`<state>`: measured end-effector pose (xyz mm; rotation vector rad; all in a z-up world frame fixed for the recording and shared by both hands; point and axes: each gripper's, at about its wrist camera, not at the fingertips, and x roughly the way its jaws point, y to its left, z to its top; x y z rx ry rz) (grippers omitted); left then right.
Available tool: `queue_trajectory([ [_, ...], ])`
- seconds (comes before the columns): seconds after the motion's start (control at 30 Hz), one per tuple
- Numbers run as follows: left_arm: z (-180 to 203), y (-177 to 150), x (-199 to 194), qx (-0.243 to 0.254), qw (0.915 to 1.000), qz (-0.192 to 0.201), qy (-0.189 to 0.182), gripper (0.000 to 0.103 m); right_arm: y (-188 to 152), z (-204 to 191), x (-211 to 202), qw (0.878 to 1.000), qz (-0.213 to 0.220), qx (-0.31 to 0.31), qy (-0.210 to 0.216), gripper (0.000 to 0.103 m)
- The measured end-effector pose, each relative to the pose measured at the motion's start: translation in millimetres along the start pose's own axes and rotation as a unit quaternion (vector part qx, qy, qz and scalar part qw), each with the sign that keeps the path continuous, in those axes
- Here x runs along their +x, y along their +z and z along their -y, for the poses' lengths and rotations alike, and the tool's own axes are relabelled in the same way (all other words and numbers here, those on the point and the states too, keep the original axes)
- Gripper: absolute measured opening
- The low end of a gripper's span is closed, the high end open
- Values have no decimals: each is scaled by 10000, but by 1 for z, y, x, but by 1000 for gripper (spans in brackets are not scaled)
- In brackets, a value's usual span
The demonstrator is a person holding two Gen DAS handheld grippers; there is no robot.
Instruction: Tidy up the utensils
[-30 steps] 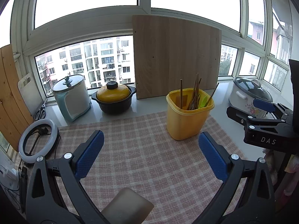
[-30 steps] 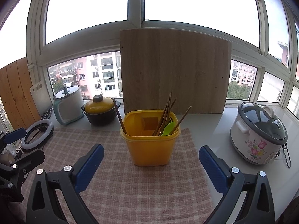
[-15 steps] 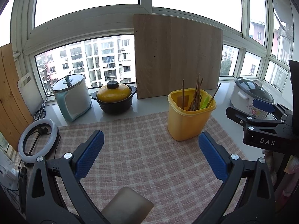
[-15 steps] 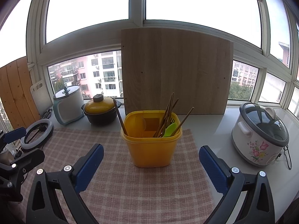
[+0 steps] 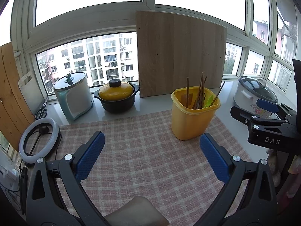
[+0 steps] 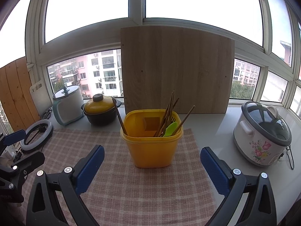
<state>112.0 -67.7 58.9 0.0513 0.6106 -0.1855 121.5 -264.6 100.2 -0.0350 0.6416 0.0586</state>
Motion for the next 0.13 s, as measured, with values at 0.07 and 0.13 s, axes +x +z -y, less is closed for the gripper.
queue_trajectory([
  [0.07, 0, 0, 0, -19, 10000, 2, 14, 103, 0, 0, 0, 10000, 0, 3, 3, 103],
  [0.13, -1, -1, 2, -41, 10000, -21, 25, 103, 0, 0, 0, 10000, 1, 0, 3, 103],
])
